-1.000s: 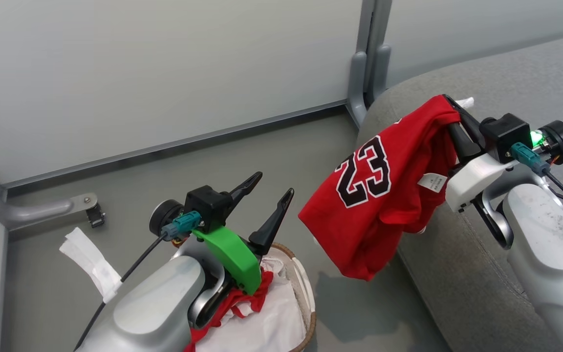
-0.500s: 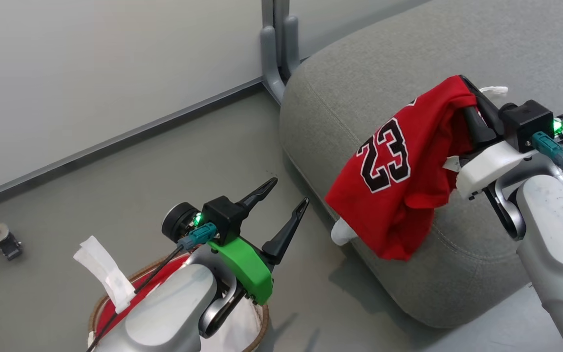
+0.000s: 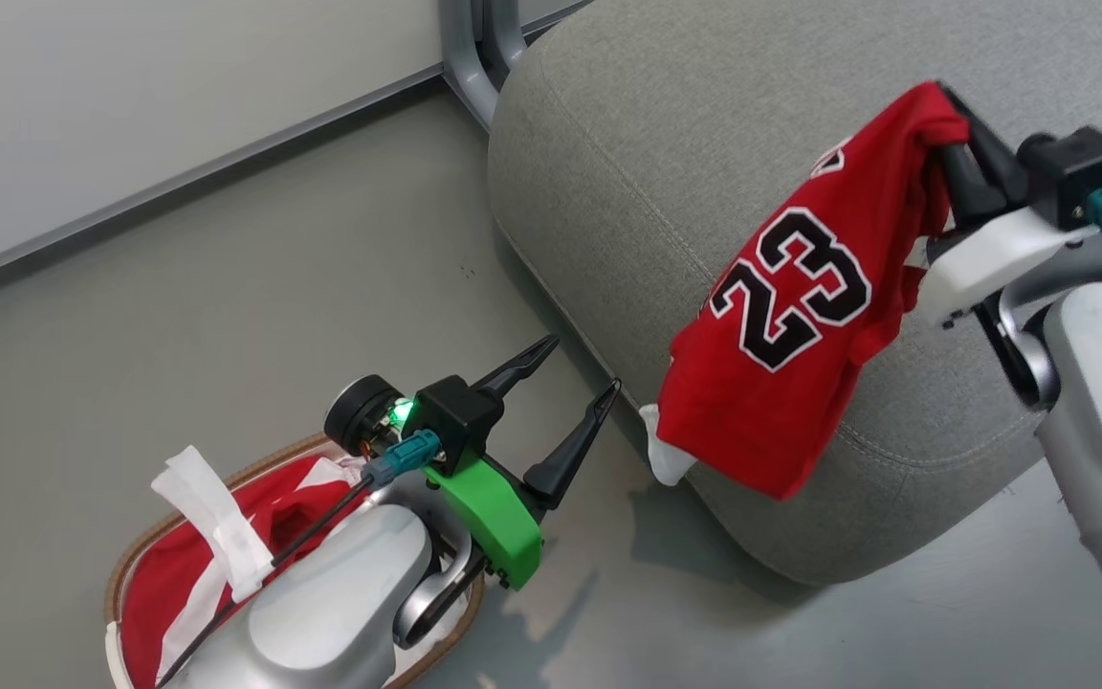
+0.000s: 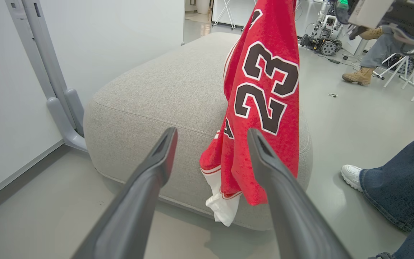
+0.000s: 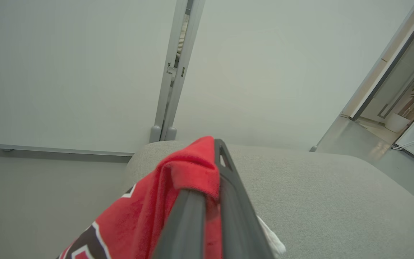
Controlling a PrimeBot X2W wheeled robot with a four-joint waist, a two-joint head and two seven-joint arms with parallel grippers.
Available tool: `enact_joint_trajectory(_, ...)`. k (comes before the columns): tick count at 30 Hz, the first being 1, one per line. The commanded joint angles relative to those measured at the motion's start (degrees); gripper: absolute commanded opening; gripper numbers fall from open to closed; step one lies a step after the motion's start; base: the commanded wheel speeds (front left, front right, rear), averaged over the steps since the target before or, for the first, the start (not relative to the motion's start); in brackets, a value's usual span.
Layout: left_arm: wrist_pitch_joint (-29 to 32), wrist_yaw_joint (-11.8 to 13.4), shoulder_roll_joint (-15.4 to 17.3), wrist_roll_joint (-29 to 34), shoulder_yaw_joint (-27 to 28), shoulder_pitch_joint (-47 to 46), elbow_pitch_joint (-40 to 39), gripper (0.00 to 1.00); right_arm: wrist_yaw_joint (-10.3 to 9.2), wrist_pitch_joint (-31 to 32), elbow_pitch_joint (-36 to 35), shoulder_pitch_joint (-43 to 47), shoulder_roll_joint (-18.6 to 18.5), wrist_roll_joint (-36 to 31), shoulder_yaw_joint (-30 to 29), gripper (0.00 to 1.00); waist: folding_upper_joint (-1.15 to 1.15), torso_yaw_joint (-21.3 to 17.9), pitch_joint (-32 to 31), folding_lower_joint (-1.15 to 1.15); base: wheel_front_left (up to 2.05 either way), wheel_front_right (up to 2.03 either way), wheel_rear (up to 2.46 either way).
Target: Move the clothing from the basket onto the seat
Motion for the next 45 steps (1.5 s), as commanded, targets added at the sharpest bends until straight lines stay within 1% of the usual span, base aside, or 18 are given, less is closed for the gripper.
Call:
enact_joint_trajectory(1, 0.1, 0.2, 0.7, 0.4, 0.0, -1.2, -0.5, 1.0, -0.08, 0.6, 0.1, -2.6, -0.7, 1.0, 0.0, 0.0, -0.01, 1.8, 2.5, 0.0, 0.0, 0.0, 0.0)
enact_joint_trajectory(8, 1.5, 2.1, 2.3, 2.9, -0.4, -3.3, -4.4, 1.0, -0.08, 5.0, 2.7, -15.8, -4.4, 4.7, 0.2, 0.0, -0.01, 5.3, 7.6, 0.0, 0.0, 0.0, 0.0)
enact_joint_trajectory(10, 2.3, 2.8, 2.9, 3.3, -0.4, -4.1, -6.3, 1.0, -0.08, 6.2, 4.2, -21.2, -7.3, 4.9, -0.6, 0.0, -0.01, 6.7, 9.6, 0.0, 0.0, 0.0, 0.0)
enact_joint_trajectory(12, 3.1, 3.4, 3.2, 3.4, -0.4, -4.5, -8.1, 1.0, -0.08, 6.7, 5.1, -25.3, -9.3, 5.2, -2.4, 0.0, -0.01, 8.1, 11.4, 0.0, 0.0, 0.0, 0.0)
enact_joint_trajectory(13, 3.2, 3.5, 3.3, 3.4, -0.3, -4.6, -8.7, 1.0, -0.07, 6.9, 5.4, -26.5, -9.9, 4.8, -2.8, 0.0, -0.01, 8.6, 12.0, 0.0, 0.0, 0.0, 0.0)
enact_joint_trajectory(16, 4.3, 4.5, 3.9, 4.4, -0.3, -6.0, -11.6, 1.0, -0.08, 8.0, 6.8, -33.6, -13.9, 3.8, -6.2, 0.0, -0.01, 11.0, 15.3, 0.0, 0.0, 0.0, 0.0)
enact_joint_trajectory(20, 5.3, 5.4, 5.0, 5.8, -0.2, -7.5, -14.8, 1.0, -0.08, 9.4, 8.5, -39.5, -18.2, 1.2, -9.8, 0.0, -0.01, 13.3, 19.5, 0.0, 0.0, 0.0, 0.0)
enact_joint_trajectory(23, 6.4, 5.9, 5.8, 7.2, -0.4, -9.1, -16.9, 1.0, -0.07, 9.8, 10.8, -42.1, -20.5, -1.1, -12.3, 0.0, -0.01, 14.6, 22.8, 0.0, 0.0, 0.0, 0.0)
enact_joint_trajectory(27, 7.1, 5.9, 6.3, 7.7, -0.4, -10.4, -19.2, 1.0, -0.08, 7.8, 15.2, -40.8, -21.5, -3.5, -17.6, 0.0, -0.01, 16.7, 26.1, 0.0, 0.0, 0.0, 0.0)
enact_joint_trajectory(29, 7.2, 5.6, 6.4, 8.0, -0.5, -11.0, -19.8, 1.0, -0.08, 5.5, 17.5, -38.8, -21.4, -5.5, -19.9, 0.0, -0.01, 17.6, 27.4, 0.0, 0.0, 0.0, 0.0)
enact_joint_trajectory(33, 7.4, 6.1, 6.6, 8.0, -0.3, -11.5, -20.1, 1.0, -0.07, 1.2, 22.0, -34.8, -17.7, -9.0, -23.4, 0.0, -0.01, 18.2, 29.4, 0.0, 0.0, 0.0, 0.0)
enact_joint_trajectory(37, 7.5, 6.4, 7.0, 8.1, -0.3, -11.7, -20.4, 1.0, -0.08, -1.3, 26.5, -31.6, -12.9, -10.9, -23.7, 0.0, -0.01, 18.0, 30.5, 0.0, 0.0, 0.0, 0.0)
enact_joint_trajectory(42, 7.4, 6.6, 7.5, 7.9, -0.4, -11.3, -20.1, 1.0, -0.08, -2.7, 31.3, -28.4, -8.4, -10.8, -22.8, 0.0, -0.01, 17.4, 30.7, 0.0, 0.0, 0.0, 0.0)
enact_joint_trajectory(44, 7.3, 6.7, 7.6, 7.7, -0.4, -11.0, -20.1, 1.0, -0.08, -3.1, 32.5, -27.4, -7.1, -9.8, -22.8, 0.27, -0.01, 17.1, 30.6, 0.0, 0.0, 0.0, 0.0)
enact_joint_trajectory(45, 7.4, 6.7, 7.7, 7.6, -0.4, -10.9, -20.1, 1.0, -0.08, -3.3, 32.9, -26.9, -6.8, -9.7, -22.4, 0.82, -0.01, 17.0, 30.5, 0.0, 0.0, 0.0, 0.0)
